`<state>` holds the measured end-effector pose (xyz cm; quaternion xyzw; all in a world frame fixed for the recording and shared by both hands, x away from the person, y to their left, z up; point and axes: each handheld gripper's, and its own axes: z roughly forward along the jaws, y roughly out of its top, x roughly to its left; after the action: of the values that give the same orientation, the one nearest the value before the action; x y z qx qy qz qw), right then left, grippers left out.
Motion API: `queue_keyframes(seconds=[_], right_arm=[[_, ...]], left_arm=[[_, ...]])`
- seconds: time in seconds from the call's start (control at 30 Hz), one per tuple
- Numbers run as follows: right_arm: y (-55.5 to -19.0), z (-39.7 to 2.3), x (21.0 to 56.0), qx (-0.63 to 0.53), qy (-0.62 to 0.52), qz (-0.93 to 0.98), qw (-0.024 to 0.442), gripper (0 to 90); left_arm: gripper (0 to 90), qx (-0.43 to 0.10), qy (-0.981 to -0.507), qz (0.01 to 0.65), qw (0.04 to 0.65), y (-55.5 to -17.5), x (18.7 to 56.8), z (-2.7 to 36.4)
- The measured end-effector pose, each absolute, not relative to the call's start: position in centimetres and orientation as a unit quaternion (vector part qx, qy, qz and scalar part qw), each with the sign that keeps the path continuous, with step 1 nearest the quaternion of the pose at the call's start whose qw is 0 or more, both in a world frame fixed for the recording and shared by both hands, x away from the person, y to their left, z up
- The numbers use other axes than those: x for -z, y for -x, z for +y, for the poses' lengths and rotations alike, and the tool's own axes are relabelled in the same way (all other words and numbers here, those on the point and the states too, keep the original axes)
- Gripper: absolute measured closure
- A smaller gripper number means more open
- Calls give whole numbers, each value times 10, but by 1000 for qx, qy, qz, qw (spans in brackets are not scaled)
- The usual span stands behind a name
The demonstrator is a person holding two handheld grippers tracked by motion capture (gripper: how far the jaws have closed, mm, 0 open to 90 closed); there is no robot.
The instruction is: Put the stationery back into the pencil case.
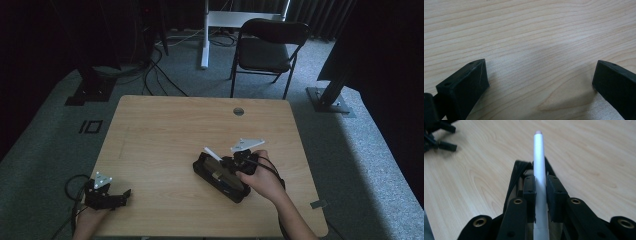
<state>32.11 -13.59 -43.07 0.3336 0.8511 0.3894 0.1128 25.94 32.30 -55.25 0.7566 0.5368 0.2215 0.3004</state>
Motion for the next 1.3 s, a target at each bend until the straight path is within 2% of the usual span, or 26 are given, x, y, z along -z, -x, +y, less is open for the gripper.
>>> queue_keyframes(seconds=[0.37, 1.3], right_arm=[[-319, -127, 449, -356, -322, 873, 87, 784], [-337, -115, 478, -294, -326, 895, 77, 784]], left_arm=[[3, -221, -756, 537, 301, -259, 553, 323], [3, -221, -757, 537, 300, -259, 552, 323]])
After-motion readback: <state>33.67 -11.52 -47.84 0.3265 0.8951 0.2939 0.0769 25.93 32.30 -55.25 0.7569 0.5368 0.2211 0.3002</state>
